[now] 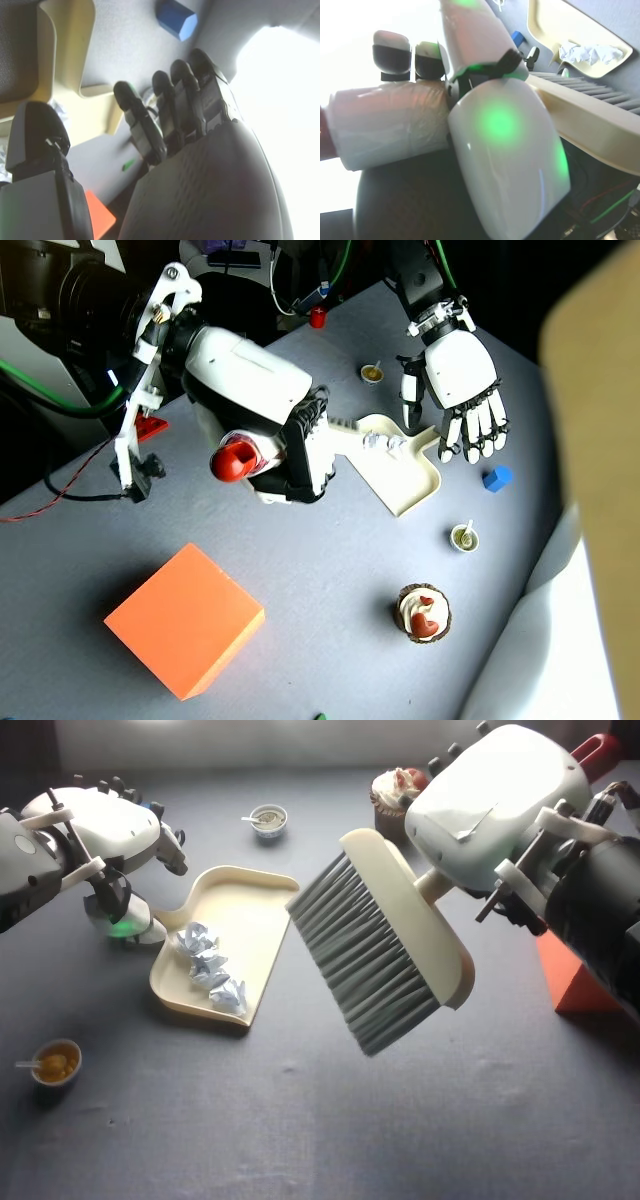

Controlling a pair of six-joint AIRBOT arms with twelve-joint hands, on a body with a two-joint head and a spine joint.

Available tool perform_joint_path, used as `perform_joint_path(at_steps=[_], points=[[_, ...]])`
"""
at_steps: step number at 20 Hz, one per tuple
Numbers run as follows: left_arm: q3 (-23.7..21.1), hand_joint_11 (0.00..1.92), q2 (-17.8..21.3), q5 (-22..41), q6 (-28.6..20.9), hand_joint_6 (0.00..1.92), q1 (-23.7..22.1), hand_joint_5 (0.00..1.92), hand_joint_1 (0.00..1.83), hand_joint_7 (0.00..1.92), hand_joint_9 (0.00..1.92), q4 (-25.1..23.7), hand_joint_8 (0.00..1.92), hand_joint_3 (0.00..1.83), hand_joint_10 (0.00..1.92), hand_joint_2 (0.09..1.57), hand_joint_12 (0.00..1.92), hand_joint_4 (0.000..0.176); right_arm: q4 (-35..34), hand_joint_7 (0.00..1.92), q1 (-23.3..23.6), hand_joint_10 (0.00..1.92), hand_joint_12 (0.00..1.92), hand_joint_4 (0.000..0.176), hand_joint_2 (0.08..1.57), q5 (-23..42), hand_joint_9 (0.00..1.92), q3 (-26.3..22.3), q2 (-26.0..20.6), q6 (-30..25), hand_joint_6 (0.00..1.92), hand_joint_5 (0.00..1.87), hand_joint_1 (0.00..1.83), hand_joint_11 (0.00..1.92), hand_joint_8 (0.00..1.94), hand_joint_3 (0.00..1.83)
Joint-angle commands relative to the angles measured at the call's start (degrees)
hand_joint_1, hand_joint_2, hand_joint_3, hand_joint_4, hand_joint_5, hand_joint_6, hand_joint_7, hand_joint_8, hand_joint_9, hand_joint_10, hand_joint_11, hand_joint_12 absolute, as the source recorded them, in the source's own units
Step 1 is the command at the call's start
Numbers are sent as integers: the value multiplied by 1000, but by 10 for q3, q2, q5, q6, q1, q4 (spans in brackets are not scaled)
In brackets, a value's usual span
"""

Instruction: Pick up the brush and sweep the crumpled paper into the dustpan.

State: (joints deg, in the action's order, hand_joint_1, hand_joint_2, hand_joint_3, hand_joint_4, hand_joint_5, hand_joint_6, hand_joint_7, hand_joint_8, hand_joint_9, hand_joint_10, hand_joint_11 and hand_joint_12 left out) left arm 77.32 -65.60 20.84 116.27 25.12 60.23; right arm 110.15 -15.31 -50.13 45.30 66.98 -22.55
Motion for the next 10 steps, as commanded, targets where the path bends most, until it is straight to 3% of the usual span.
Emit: perform_joint_path(at_steps=[1, 3, 4, 5, 6, 7, 8, 9, 10], points=[[1, 105, 4, 49, 2, 12, -4, 666, 965, 373, 270, -16, 5, 0, 8, 1023, 381, 57, 51, 976, 4, 1921, 1921, 171, 1155, -34, 998, 0, -4, 1, 1921, 969, 1505, 976, 1941, 0], [1, 98, 4, 49, 2, 9, -4, 671, 965, 369, 266, -16, 2, 0, 4, 1025, 372, 53, 54, 916, 1, 1921, 1921, 157, 1099, -43, 948, 0, -4, -8, 1921, 924, 1298, 946, 1941, 0], [1, 125, 4, 49, 2, 9, -4, 676, 955, 381, 277, -16, 6, 0, 7, 1026, 381, 59, 54, 874, -3, 1921, 1921, 30, 1092, -52, 876, -2, -4, -21, 1898, 897, 1208, 835, 1941, 0], [1, 122, 4, 49, 2, 3, -4, 664, 928, 374, 269, -16, 2, 2, 3, 1032, 378, 75, 51, 807, -7, 1921, 1921, 0, 1070, -55, 761, -3, -4, -27, 1050, 1058, 1141, 690, 1941, 0], [1, 128, 5, 49, 2, 6, -4, 675, 936, 374, 270, -16, 2, 0, 2, 1027, 380, 75, 46, 744, -11, 1921, 1921, 0, 993, -56, 683, -4, -4, -28, 807, 1101, 1052, 618, 1941, 0], [0, 118, 5, 51, 2, 11, -4, 690, 963, 377, 264, -16, 3, 0, 0, 1023, 374, 60, 42, 675, -16, 1921, 1921, 0, 892, -57, 604, -4, -4, -28, 1365, 896, 1007, 535, 1941, 0], [-2, 112, 5, 53, 2, 8, -4, 688, 969, 369, 259, -16, 0, 0, 0, 1027, 369, 55, 43, 602, -22, 1921, 1921, 0, 857, -57, 531, -5, -4, -27, 1639, 752, 963, 459, 1941, 0], [-3, 121, 6, 51, 2, 5, -4, 682, 955, 368, 266, -16, 0, 1, 3, 1029, 372, 69, 43, 514, -28, 1921, 1921, 0, 844, -57, 440, -6, -4, -22, 1865, 575, 903, 369, 1941, 0], [-5, 120, 7, 52, 2, 9, -4, 693, 956, 372, 262, -16, 2, 1, 1, 1030, 370, 64, 43, 403, -35, 1921, 1921, 13, 821, -57, 364, -7, -4, -18, 1873, 421, 872, 332, 1941, 0]])
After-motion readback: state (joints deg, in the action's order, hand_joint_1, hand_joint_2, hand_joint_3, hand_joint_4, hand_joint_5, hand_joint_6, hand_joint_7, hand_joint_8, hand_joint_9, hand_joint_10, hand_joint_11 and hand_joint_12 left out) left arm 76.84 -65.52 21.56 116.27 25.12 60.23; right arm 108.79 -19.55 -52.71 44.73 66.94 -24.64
